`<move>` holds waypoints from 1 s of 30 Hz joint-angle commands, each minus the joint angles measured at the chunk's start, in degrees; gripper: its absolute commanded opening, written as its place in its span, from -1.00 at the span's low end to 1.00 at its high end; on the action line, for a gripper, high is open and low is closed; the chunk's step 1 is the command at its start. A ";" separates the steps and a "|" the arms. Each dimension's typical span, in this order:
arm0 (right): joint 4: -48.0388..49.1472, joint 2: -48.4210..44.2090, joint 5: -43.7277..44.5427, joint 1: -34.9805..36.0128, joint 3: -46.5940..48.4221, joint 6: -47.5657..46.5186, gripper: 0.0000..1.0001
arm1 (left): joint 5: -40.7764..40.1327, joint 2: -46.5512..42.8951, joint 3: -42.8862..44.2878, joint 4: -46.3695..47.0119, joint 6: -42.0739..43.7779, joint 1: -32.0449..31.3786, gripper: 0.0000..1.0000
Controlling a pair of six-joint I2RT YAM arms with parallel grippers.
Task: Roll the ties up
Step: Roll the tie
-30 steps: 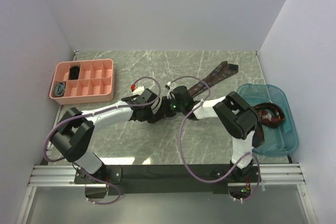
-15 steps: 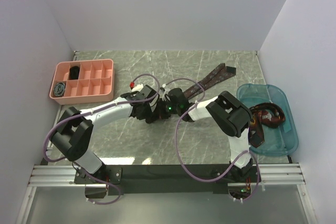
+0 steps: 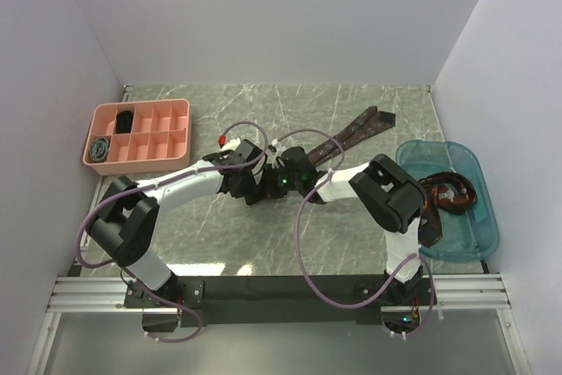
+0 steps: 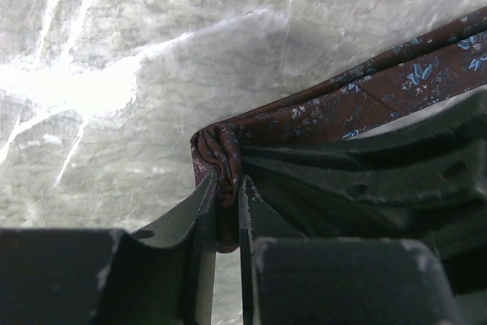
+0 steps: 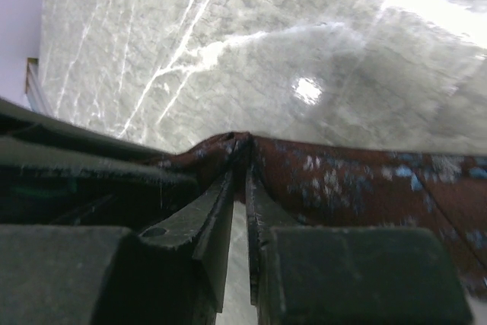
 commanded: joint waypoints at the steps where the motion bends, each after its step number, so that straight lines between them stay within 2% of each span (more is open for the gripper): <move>1: -2.94 -4.83 2.70 -1.21 -0.43 -4.03 -0.61 | 0.59 -0.30 -0.03 2.81 -1.12 0.33 -0.99; 7: -3.82 -7.74 3.76 -2.88 -2.44 -5.09 -0.61 | 0.68 0.85 0.85 3.25 -0.86 0.33 -0.99; 20: -1.54 -5.45 3.76 -5.52 -4.29 -1.58 -0.65 | 2.35 4.45 3.22 4.31 -0.16 0.33 -0.99; 30: 2.59 -5.19 -0.28 -5.79 -5.26 -0.43 -0.69 | 2.08 5.42 5.51 3.60 1.07 0.33 -0.99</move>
